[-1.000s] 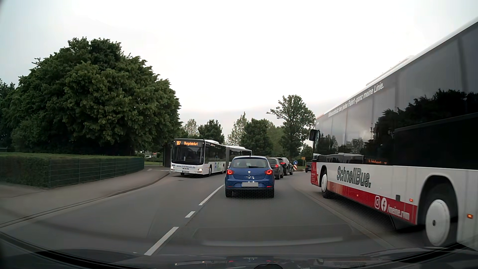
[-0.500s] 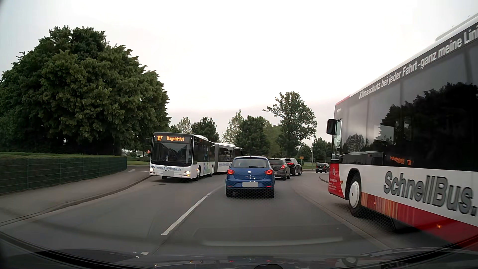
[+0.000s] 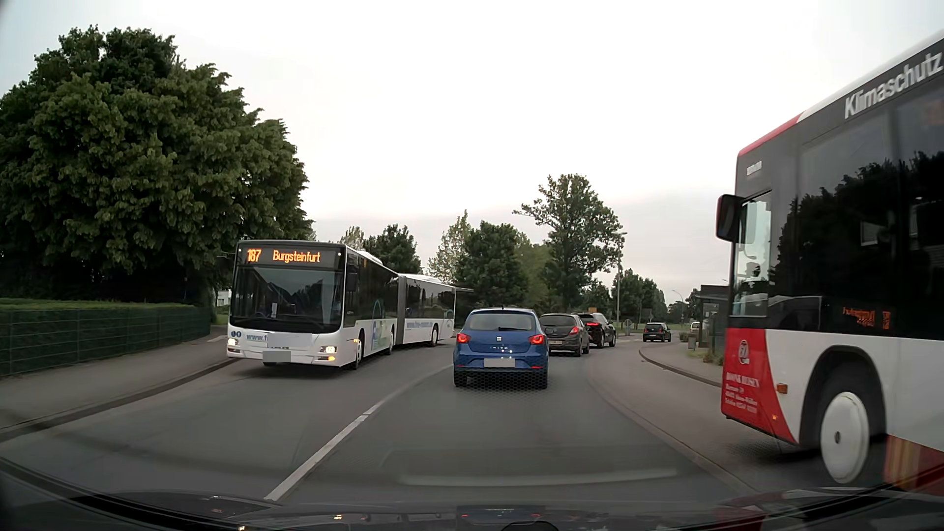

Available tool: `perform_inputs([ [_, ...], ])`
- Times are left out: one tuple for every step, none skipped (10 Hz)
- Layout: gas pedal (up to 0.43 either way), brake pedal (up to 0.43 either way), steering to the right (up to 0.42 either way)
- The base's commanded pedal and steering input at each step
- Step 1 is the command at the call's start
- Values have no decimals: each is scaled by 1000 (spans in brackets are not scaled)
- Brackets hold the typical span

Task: Follow the waypoints while adhering to traffic rules and regulations

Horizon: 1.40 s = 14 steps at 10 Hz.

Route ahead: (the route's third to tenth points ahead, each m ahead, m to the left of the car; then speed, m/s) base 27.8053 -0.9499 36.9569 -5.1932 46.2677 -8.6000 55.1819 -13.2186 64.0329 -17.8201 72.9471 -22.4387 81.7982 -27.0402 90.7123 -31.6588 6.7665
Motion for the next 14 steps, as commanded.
perform_inputs([
  [130, 0, 19],
  [130, 0, 19],
  [130, 0, 19],
  [130, 0, 19],
  [130, 0, 19],
  [130, 0, 19],
  [130, 0, 19],
  [130, 0, 19],
  [130, 0, 23],
  [130, 0, 28],
  [138, 0, 37],
  [138, 0, 43],
  [138, 0, 48],
  [138, 0, 52],
])
